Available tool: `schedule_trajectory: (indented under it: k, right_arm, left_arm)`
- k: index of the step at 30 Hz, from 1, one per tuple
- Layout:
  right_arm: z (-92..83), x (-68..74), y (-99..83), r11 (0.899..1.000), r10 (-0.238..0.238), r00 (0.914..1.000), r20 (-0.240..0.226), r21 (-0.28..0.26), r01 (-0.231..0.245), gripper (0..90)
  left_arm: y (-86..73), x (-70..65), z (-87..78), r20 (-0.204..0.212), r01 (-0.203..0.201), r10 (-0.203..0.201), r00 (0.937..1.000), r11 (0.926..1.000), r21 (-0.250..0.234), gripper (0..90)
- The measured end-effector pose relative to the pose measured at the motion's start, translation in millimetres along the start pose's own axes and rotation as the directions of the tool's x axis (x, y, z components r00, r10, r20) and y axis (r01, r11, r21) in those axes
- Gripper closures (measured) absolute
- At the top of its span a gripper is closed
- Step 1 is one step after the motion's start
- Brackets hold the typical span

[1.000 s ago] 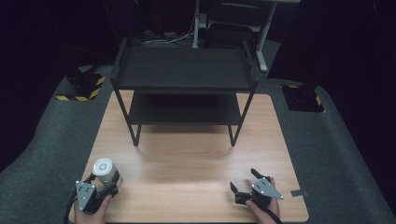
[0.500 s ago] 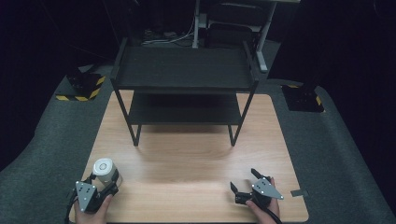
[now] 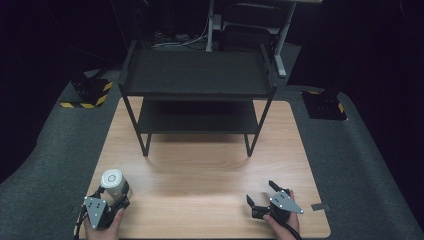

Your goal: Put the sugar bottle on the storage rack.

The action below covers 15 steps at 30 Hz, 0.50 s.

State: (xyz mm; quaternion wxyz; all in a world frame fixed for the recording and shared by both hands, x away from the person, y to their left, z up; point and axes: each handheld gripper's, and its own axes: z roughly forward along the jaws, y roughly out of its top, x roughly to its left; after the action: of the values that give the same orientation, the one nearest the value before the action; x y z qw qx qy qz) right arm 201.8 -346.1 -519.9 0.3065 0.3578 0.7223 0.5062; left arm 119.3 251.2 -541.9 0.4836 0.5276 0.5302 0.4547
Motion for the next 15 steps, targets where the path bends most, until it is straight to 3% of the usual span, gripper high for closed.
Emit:
schedule_trajectory:
  k: [7,15]
  right_arm:
    - [-0.2,-0.4,-0.2,1.0,-0.001,1.0,-0.002,-0.001,0.001,0.3]
    - [-0.4,-0.8,-0.5,1.0,0.0,1.0,-0.003,-0.003,0.0,0.3]
  left_arm:
    - [1.4,-6.5,1.2,-0.021,-0.026,0.026,0.9994,0.9996,0.01,29.7]
    - [6.4,-3.9,2.6,0.001,-0.047,0.047,0.9989,0.9986,0.023,30.1]
